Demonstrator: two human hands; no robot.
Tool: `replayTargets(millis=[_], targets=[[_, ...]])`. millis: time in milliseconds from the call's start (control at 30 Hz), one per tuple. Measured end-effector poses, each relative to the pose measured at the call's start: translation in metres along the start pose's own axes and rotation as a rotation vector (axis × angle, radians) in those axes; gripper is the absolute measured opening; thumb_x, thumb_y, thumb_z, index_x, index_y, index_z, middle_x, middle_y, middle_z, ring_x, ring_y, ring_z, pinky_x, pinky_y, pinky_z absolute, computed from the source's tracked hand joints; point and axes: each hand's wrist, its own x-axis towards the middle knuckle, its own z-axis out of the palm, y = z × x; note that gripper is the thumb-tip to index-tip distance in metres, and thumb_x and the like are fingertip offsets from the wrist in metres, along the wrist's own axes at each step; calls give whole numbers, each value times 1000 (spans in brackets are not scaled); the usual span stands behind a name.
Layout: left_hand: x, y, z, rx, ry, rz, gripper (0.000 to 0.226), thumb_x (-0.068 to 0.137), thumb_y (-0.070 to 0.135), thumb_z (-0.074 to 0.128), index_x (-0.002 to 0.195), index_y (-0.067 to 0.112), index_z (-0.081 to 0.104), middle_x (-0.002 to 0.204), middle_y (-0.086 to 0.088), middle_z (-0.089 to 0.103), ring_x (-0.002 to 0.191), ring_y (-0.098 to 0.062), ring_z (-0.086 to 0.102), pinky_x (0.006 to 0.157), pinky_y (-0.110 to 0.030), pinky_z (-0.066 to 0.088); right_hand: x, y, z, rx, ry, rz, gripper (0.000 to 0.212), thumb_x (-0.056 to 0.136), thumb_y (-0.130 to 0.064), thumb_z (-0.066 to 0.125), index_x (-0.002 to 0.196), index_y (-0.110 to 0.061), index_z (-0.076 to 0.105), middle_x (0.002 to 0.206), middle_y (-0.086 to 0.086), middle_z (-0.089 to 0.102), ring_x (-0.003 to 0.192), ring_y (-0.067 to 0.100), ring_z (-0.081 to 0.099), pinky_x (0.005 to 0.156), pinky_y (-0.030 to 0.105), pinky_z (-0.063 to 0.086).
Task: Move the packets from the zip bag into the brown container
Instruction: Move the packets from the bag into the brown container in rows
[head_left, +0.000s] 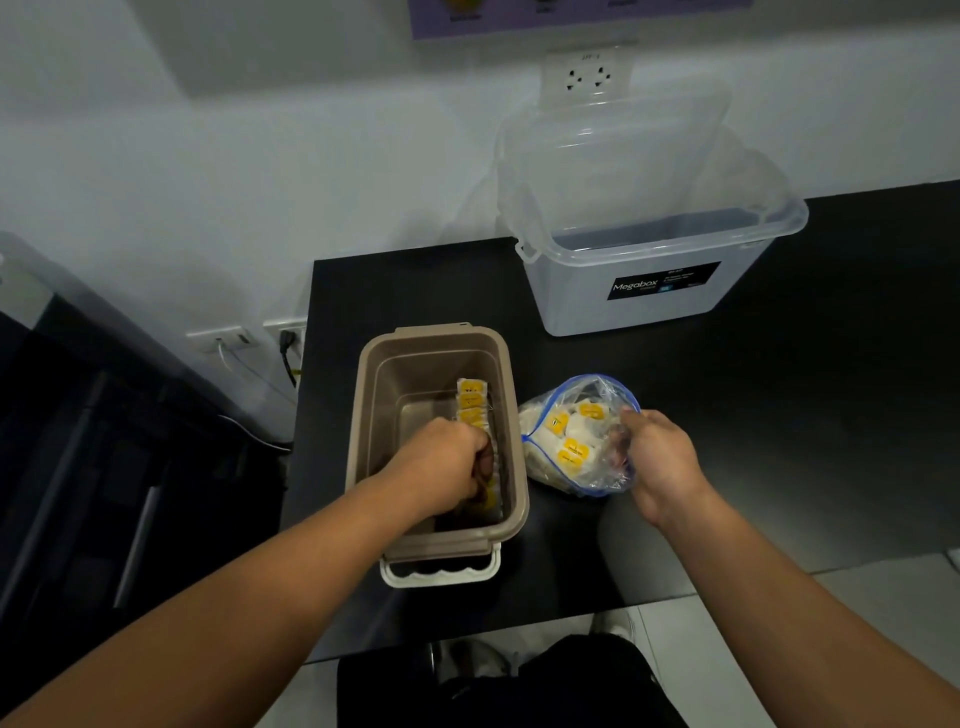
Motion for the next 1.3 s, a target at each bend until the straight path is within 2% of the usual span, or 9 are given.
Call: replayTargets(millis=[200, 267, 367, 500, 633, 767, 967, 1067, 1300], targets=[[-1, 3, -8, -22, -6, 5, 27, 81, 13, 76, 75, 32, 58, 83, 9, 65, 79, -9, 64, 78, -28, 56, 5, 3, 0, -37, -16, 5, 25, 107, -18, 53, 83, -12, 55, 70, 5, 53, 56, 16, 49, 58, 31, 46], [-4, 1, -16, -91, 8, 3, 25, 81, 13, 78, 79, 33, 63, 81, 9, 69, 77, -4, 67, 82, -27, 57, 5, 3, -1, -37, -33, 17, 21, 107, -18, 54, 87, -10, 57, 76, 11, 57, 65, 22, 57, 66, 37, 54], [-14, 2, -34, -241, 91, -19, 22, 79, 13, 82, 82, 28, 66, 74, 9, 71, 65, 7, 65, 71, -19, 52, 6, 5, -6, -31, -54, 26, 16, 107, -19, 55, 99, -6, 61, 91, 19, 62, 85, 34, 64, 80, 43, 58], [-23, 16, -58, -336, 222, -47, 19, 77, 23, 86, 82, 28, 69, 78, 6, 71, 71, 0, 66, 71, -20, 53, 6, 7, -13, -55, -145, 4, 23, 108, -20, 53, 87, -11, 56, 71, 6, 57, 55, 16, 55, 51, 27, 48], [-22, 45, -63, -384, 262, 45, 16, 79, 25, 85, 84, 30, 71, 78, 8, 71, 69, 2, 65, 71, -17, 54, 9, 2, -21, -88, -251, 13, 23, 108, -21, 52, 86, -13, 52, 63, 2, 54, 49, 14, 42, 49, 28, 36], [-6, 77, -52, -238, 175, 156, 14, 83, 27, 81, 96, 27, 77, 82, 13, 70, 73, 2, 64, 67, -11, 48, 10, -5, -25, -119, -308, 36, 22, 108, -20, 51, 89, -11, 53, 67, 5, 55, 51, 15, 42, 54, 31, 31], [31, 112, -35, 171, 26, 119, 27, 93, 26, 68, 119, 32, 70, 115, 4, 69, 100, -14, 65, 87, -33, 54, 14, -16, -31, -168, -370, 42, 19, 109, -22, 51, 95, -12, 58, 73, 4, 62, 57, 14, 55, 57, 31, 45], [44, 123, -29, 353, -111, 78, 35, 95, 25, 64, 130, 30, 65, 121, -3, 63, 105, -21, 64, 90, -36, 54, 15, -23, -31, -176, -405, 56, 19, 110, -20, 49, 95, -12, 58, 71, 2, 66, 52, 7, 65, 52, 26, 50], [52, 125, -23, 339, -71, 23, 20, 94, 26, 62, 110, 22, 73, 104, -2, 68, 92, -20, 65, 80, -35, 55, 27, -31, -31, -180, -465, 68, 18, 109, -24, 50, 103, -11, 61, 87, 8, 70, 69, 15, 73, 62, 34, 57]])
